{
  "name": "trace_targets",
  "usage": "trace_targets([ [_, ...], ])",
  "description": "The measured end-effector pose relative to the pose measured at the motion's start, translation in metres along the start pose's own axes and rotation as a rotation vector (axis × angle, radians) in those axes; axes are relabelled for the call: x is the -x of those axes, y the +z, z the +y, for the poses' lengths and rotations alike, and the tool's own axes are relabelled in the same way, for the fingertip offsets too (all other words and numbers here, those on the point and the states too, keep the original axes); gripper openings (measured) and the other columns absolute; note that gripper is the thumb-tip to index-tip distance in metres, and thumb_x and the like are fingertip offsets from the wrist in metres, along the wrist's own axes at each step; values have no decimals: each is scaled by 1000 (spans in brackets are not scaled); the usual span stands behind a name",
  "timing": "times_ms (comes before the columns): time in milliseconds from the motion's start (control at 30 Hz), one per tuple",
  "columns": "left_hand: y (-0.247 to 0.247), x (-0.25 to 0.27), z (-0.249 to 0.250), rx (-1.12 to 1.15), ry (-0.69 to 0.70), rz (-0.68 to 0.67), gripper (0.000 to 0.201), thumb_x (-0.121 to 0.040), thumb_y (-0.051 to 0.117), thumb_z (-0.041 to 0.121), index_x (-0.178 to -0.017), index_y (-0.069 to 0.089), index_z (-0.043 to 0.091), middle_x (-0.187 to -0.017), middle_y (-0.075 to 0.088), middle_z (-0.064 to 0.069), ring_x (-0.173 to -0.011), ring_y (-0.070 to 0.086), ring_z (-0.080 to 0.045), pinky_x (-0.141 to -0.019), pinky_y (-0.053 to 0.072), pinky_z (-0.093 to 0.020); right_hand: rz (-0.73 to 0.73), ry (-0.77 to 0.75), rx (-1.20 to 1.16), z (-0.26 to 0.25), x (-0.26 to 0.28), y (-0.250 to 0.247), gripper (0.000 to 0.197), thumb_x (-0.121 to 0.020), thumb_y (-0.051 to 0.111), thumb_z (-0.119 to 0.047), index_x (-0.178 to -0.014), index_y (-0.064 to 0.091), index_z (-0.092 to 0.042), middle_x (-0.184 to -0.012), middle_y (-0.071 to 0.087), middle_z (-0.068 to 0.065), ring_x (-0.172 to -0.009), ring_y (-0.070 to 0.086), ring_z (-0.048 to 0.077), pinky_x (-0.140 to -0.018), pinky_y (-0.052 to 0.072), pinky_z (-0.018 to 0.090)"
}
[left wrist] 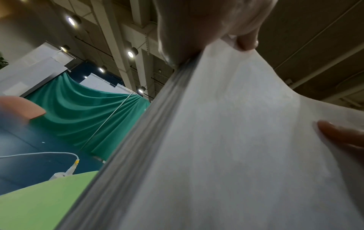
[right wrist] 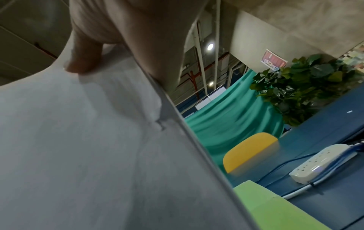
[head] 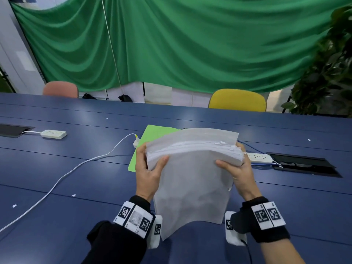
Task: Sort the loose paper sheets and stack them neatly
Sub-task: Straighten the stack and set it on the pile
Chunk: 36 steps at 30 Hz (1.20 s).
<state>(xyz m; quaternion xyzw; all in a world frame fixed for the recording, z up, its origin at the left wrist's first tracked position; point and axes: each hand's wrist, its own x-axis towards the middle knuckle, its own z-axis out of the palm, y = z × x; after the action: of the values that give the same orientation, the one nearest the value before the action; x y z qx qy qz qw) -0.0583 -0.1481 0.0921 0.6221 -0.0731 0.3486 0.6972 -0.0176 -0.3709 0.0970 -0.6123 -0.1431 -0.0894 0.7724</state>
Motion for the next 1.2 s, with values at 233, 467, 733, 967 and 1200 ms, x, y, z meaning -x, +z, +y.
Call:
trace_targets([
  [233,-2,25,-28,-14,-156,56,46,-67,80,13,-103,53,25,-90,70,23,-81,65,4,-76,52,-13,19,107,14,21,10,-2,40,-64,78,6,-97,63,-11,-81,74,-7,-75,69,5,-65,54,18],
  [467,-14,41,-49,-86,-253,15,49,-64,84,19,-104,56,25,-100,69,3,-90,66,-2,-79,51,-18,67,265,134,62,32,-6,32,-63,80,4,-83,65,-15,-66,71,-17,-63,66,-3,-58,49,8],
  [733,-2,37,-44,-124,-209,64,46,-56,74,42,-95,51,34,-87,67,28,-79,64,7,-75,51,-18,119,274,172,65,37,-5,31,-73,70,9,-83,62,-20,-68,71,-18,-65,66,-3,-58,50,10],
  [967,9,32,-29,-152,-127,85,24,-71,69,32,-85,50,32,-77,66,30,-68,60,11,-69,50,-14,233,173,75,57,36,13,24,-79,67,4,-87,63,-18,-74,70,-11,-65,66,-1,-58,52,13],
  [1200,-5,20,-16,-47,-79,133,59,-58,75,33,-110,49,26,-105,61,10,-92,60,2,-83,49,-15,166,78,113,34,26,6,60,-61,84,-3,-105,54,-29,-104,66,-1,-91,65,8,-75,54,22],
])
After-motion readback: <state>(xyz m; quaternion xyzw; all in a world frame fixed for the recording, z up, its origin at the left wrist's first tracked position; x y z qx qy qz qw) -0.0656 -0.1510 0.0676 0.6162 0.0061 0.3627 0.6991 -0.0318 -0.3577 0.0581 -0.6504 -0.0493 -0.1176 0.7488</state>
